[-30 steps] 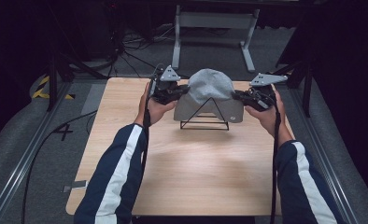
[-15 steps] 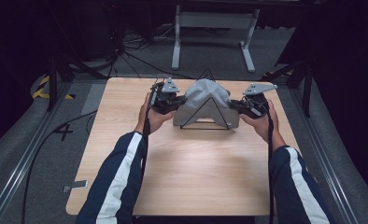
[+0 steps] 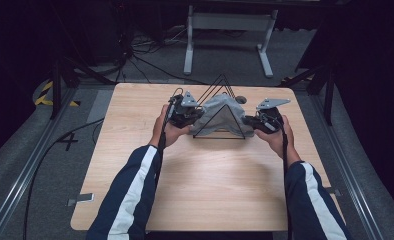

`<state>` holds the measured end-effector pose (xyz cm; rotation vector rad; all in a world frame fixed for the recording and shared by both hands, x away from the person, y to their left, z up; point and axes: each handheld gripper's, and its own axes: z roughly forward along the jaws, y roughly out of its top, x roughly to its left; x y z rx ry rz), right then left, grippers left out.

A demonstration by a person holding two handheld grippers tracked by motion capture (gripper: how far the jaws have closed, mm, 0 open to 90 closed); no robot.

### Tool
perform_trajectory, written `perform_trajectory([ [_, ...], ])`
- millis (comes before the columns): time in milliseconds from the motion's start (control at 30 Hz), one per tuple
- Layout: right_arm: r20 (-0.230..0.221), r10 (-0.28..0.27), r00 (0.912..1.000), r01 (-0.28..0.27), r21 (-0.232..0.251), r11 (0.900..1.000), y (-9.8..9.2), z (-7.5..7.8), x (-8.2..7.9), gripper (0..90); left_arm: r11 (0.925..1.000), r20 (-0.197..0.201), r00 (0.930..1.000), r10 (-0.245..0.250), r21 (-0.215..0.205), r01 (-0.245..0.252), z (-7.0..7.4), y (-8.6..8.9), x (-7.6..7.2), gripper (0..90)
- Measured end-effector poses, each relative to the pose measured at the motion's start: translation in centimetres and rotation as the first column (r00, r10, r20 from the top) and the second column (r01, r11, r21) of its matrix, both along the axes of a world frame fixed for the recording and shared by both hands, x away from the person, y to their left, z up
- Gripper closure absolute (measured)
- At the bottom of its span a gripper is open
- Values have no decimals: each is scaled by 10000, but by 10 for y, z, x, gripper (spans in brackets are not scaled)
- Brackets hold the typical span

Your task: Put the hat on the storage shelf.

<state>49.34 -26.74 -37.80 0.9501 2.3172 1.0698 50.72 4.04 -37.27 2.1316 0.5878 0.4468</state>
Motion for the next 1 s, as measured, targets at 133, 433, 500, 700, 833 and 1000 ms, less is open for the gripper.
perform_trajectory([
  [133, -138, -55, 9999, 55, -12, 10000, 1, -8, 1, 853, 10000, -125, 9999, 21, 69, -20, -7, -2, 0, 861],
  [433, -211, -157, 9997, 157, -14, 9999, 2, -14, 2, 852, 9999, -76, 9999, 65, 118, -64, -15, -3, 0, 860],
  [500, -184, -165, 9997, 164, -70, 9998, 2, -13, 1, 852, 9999, -48, 10000, 80, 137, -80, -14, -2, 0, 860],
  [700, -168, -222, 9996, 222, -6, 9998, 1, -12, 0, 846, 9989, -40, 9992, 399, 242, -398, -13, 4, 0, 827],
  [833, -62, -193, 9998, 193, -51, 9998, -1, -5, -4, 808, 9984, 213, 9990, 382, 409, -390, -7, 13, -5, 791],
  [1000, 155, -225, 9996, 227, -137, 9996, -8, 6, -13, 780, 9970, 411, 9987, 286, 703, -314, 0, 24, -16, 788],
])
